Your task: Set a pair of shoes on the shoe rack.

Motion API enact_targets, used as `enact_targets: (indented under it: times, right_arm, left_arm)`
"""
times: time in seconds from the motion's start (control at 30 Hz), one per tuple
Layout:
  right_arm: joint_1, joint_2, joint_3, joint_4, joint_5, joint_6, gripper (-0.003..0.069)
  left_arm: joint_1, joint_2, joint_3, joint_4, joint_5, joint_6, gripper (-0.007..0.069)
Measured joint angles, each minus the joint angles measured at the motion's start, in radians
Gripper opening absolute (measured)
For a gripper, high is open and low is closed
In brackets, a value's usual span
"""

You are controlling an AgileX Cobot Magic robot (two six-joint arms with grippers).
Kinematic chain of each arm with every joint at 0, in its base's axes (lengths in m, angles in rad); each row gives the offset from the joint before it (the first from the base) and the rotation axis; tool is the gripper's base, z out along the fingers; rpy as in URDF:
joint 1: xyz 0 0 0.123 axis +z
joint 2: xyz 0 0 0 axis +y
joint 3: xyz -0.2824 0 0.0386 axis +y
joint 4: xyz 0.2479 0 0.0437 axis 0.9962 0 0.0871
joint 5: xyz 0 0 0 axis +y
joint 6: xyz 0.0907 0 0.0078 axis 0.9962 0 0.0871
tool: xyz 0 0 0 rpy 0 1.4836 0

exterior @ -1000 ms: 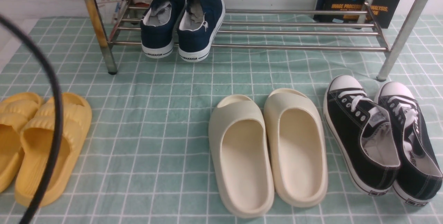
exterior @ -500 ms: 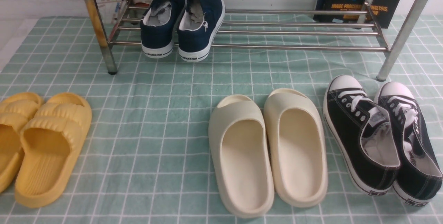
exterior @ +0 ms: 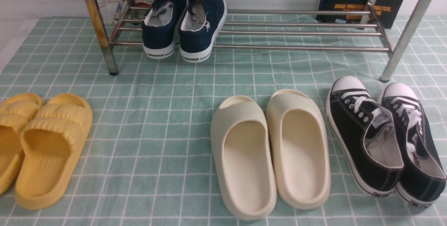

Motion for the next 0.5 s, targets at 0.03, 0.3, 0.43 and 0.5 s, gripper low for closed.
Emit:
enact_targets:
  times: [0.03,0.3,0.43,0.5]
  right_arm:
    - [0.0,0.0,0.0,0.0,0.0,0.0,0.0246]
    - [0.0,0.0,0.0,0.0,0.0,0.0,0.0246]
    - [0.0,0.0,0.0,0.0,0.0,0.0,0.0246]
    - [0.0,0.0,0.0,0.0,0.0,0.0,0.0246]
  left_arm:
    - [0.0,0.0,0.004,0.0,-0.009,0.0,-0.0013]
    - [0.128,-0.133,0.396,0.008,-0.622,0.106,-0.0013]
    - [0.209,-0.241,0.609,-0.002,-0.847,0.175,-0.0013]
    - [0.247,-0.3,0.695,-0.031,-0.892,0.189,-0.0013]
